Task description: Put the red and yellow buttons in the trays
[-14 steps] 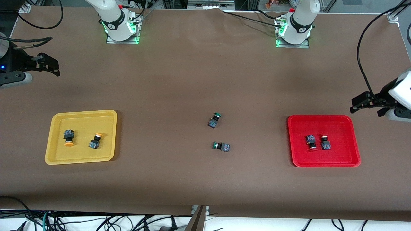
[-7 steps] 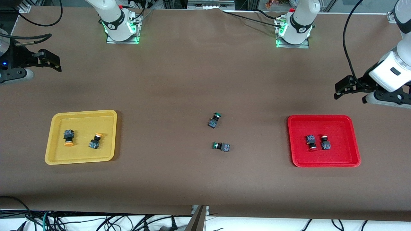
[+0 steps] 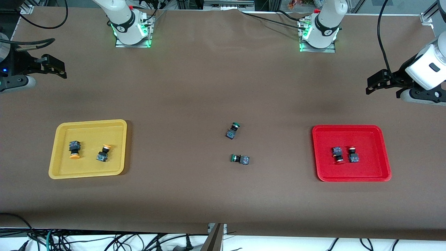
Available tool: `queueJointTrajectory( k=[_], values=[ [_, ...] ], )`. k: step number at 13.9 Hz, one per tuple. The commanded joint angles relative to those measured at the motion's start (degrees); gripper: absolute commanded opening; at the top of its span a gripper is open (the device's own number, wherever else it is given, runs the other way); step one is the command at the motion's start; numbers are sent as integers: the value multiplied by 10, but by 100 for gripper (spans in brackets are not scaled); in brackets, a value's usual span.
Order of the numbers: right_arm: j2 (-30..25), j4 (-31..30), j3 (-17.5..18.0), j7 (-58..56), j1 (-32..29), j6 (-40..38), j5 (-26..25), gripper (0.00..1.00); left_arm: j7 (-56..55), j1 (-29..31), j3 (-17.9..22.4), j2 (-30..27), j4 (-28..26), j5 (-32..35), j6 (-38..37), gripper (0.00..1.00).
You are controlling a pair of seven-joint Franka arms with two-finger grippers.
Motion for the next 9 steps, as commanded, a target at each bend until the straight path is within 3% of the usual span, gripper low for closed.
queueJointTrajectory(
  k=[1,9],
  values=[
    [1,2,4,3,-6,-2,11,100,13,0,2,-9,1,11,-7,100],
    [6,7,3,0,-6,0,10,100,29,7,1,-8,2,19,-10,100]
  ],
)
